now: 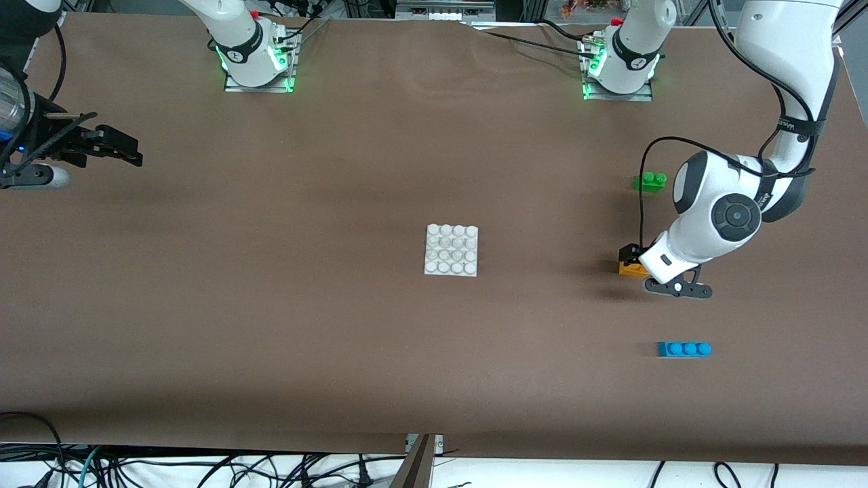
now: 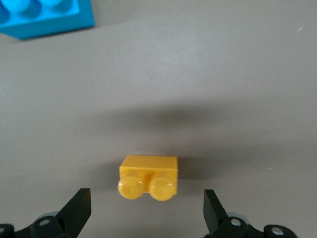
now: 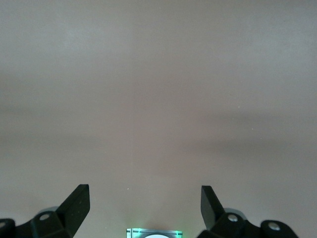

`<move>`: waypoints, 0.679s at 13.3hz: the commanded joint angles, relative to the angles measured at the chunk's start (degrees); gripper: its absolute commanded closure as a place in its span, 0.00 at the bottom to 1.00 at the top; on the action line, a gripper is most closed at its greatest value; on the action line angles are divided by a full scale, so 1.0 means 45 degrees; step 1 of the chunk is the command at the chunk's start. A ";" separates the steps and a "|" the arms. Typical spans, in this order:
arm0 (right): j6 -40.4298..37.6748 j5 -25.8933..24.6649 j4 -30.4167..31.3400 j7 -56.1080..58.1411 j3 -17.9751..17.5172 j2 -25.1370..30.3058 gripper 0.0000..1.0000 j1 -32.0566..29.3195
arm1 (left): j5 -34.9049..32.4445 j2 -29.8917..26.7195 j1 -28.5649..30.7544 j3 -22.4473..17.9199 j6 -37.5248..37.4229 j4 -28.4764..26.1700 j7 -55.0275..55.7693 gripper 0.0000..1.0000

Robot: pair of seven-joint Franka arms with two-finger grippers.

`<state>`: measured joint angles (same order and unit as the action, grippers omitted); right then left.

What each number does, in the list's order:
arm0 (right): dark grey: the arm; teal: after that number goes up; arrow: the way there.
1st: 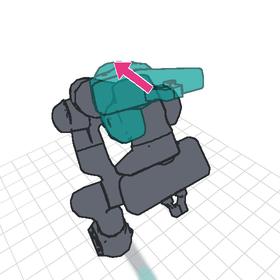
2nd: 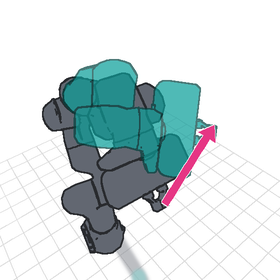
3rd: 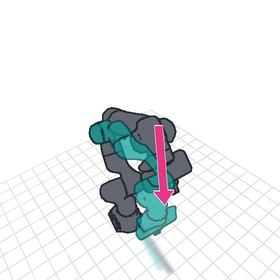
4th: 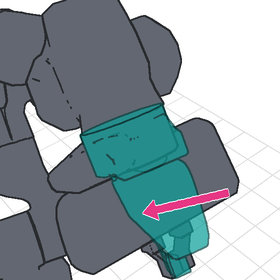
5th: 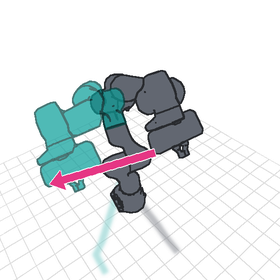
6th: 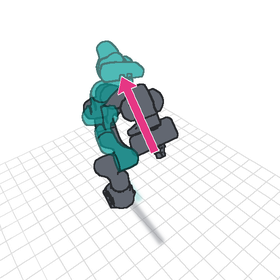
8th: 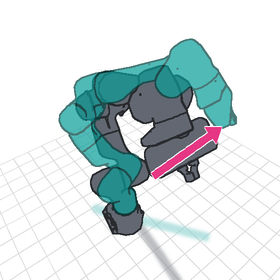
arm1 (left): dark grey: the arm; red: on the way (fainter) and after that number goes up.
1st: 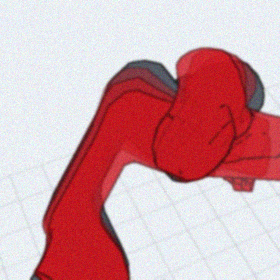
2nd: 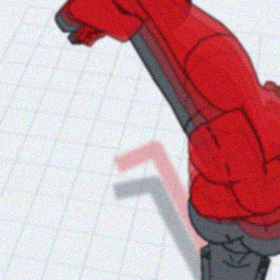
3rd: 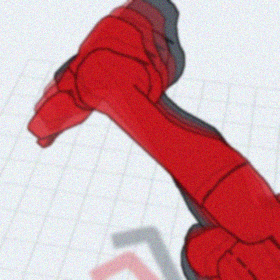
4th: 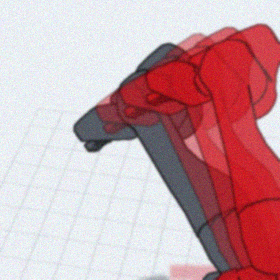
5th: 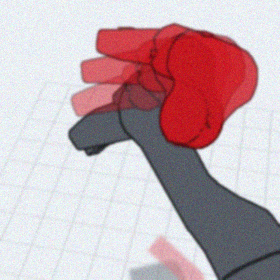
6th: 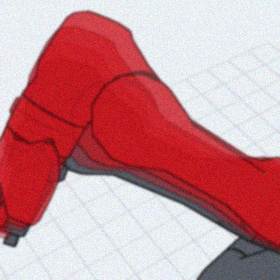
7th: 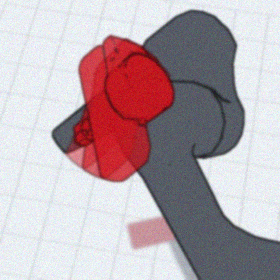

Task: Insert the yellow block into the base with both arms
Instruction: 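Lower the left gripper over the yellow block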

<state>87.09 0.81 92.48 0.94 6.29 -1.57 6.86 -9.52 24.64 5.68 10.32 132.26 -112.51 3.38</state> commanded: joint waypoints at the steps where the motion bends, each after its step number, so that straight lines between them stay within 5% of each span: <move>1: -0.0428 -0.0199 -0.0648 0.0122 -0.0089 -0.0120 0.01 -0.0060 | -0.0227 -0.0204 -0.0012 0.0108 0.0723 -0.0699 -0.0145 0.00; 9: -0.0506 -0.0082 -0.0649 0.0162 -0.0167 -0.0160 0.01 0.0018 | -0.0364 0.0265 -0.0012 0.0089 0.0882 -0.0759 -0.0243 0.00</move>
<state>86.17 0.80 90.97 0.95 5.74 -1.87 7.02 -9.57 25.36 5.49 10.71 135.14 -115.49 2.95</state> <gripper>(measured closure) 0.004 0.000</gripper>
